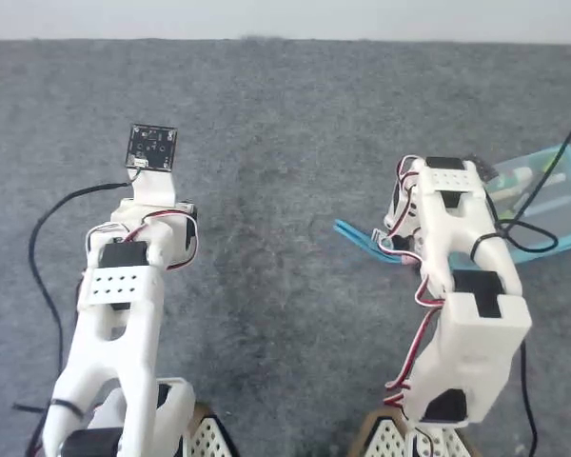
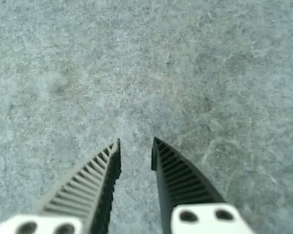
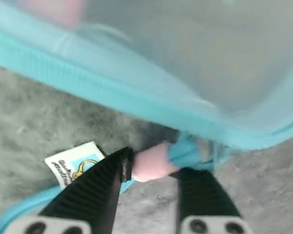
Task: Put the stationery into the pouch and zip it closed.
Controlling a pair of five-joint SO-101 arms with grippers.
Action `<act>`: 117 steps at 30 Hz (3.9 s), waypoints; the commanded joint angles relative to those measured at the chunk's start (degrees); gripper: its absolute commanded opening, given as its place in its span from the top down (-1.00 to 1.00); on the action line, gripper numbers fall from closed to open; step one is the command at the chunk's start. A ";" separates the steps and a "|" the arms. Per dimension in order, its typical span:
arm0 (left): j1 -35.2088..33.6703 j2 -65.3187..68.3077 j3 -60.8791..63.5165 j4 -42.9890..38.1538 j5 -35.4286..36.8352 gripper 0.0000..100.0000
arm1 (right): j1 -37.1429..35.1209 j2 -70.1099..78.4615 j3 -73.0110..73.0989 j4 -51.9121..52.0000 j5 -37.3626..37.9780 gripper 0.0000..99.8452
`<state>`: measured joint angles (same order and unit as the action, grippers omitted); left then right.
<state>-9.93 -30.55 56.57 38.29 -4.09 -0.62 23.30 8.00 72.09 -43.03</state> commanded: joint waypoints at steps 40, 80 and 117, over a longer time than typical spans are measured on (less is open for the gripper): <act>27.52 -4.84 -14.20 6.07 12.75 0.49 | -2.95 -46.90 -26.90 22.55 64.88 0.99; 24.97 -13.54 -7.78 2.81 12.84 0.41 | -30.37 -34.77 -55.82 30.90 62.07 0.99; 12.31 -11.87 -8.13 7.38 -11.25 0.98 | -20.62 -54.81 -2.99 15.34 72.00 0.17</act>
<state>3.08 -41.98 53.76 42.15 -12.53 -22.24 -29.45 5.01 92.13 28.09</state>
